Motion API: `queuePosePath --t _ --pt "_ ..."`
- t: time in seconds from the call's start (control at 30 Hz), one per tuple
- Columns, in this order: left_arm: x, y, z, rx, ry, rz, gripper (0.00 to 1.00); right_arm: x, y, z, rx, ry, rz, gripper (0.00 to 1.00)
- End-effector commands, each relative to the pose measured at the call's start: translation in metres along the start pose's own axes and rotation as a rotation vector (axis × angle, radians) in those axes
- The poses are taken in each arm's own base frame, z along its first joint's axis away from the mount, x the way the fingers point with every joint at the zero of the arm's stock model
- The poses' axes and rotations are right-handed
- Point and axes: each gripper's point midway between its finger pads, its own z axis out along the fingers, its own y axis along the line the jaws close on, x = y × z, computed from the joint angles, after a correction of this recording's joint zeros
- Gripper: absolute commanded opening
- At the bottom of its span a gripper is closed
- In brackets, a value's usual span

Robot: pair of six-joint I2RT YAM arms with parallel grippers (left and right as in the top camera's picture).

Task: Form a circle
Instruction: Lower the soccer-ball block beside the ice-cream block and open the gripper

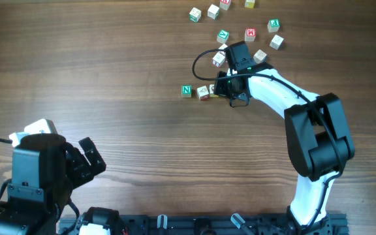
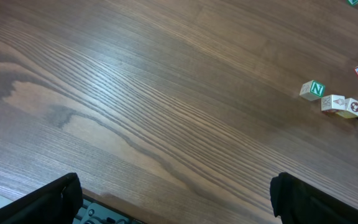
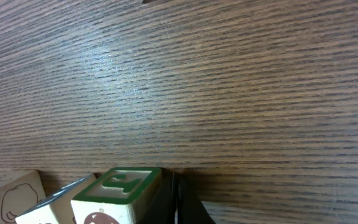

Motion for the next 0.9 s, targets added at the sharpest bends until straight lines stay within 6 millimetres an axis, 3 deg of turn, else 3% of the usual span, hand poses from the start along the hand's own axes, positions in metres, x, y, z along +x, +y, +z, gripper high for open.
queuePosePath --t 0.0,0.47,0.87 --pt "-0.001 0.003 0.001 -0.017 -0.009 -0.017 1.0 0.019 -0.013 0.014 0.042 0.061 -0.039 0.04" --pt "-0.001 0.003 0.001 -0.017 -0.009 -0.017 1.0 0.015 0.002 0.014 -0.037 0.051 -0.21 0.05" --pt "-0.001 0.003 0.001 -0.018 -0.009 -0.017 1.0 0.024 0.013 0.012 -0.104 0.096 -0.169 0.05"
